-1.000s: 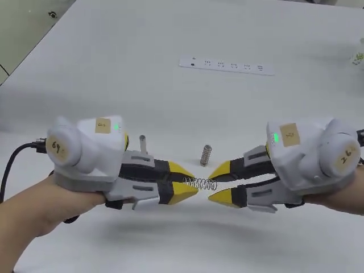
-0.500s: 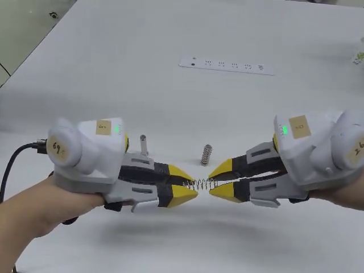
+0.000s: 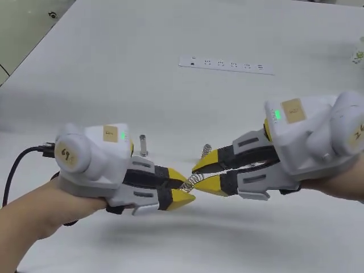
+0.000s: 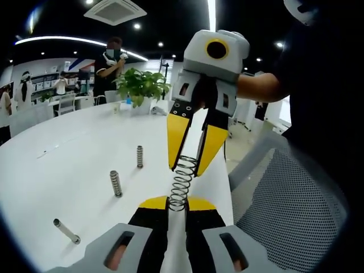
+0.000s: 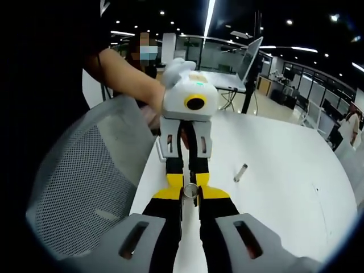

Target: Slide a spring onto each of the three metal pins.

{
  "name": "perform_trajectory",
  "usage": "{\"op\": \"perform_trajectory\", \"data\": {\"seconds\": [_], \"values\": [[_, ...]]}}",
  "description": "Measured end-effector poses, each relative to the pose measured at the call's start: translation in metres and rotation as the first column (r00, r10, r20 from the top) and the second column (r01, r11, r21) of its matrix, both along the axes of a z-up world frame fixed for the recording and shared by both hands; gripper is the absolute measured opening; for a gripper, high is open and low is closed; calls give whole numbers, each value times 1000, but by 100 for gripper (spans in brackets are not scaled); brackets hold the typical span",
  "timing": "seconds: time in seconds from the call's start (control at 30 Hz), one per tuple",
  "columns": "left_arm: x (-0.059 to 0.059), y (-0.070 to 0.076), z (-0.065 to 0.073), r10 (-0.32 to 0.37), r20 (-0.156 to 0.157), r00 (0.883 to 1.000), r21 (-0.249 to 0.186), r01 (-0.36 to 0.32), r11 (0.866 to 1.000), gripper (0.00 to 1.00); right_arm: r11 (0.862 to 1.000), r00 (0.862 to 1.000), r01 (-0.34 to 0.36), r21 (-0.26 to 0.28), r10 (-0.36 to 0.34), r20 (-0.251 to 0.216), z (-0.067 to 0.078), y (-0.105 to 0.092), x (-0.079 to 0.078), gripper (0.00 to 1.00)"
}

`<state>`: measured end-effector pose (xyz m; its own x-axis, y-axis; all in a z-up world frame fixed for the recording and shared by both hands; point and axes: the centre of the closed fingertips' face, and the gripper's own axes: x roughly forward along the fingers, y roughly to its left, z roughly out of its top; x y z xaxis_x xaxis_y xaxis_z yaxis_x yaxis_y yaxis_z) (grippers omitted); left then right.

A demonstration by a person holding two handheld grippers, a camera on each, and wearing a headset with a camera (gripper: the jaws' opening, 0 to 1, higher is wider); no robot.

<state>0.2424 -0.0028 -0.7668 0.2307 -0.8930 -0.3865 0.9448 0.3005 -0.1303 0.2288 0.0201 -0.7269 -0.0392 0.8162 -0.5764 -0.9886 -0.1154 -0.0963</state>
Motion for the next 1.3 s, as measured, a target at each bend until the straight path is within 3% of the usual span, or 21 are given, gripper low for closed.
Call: {"op": "perform_trajectory", "data": {"seconds": [0.47,0.73,1.03,1.3], "values": [[0,1,1,7,4,1000,-3,-7,1000,2,1000,1000,12,29,-12,6,4,8,-2,8],[0,1,3,26,-15,1000,-22,-26,999,3,1000,1000,6,10,-6,5,4,7,-1,7],[4,5,5,47,-10,999,-27,-47,999,5,1000,1000,10,5,-10,12,5,8,2,7],[5,12,0,73,-20,997,2,-73,997,11,1000,1000,11,1,-11,29,6,10,6,8]]}}
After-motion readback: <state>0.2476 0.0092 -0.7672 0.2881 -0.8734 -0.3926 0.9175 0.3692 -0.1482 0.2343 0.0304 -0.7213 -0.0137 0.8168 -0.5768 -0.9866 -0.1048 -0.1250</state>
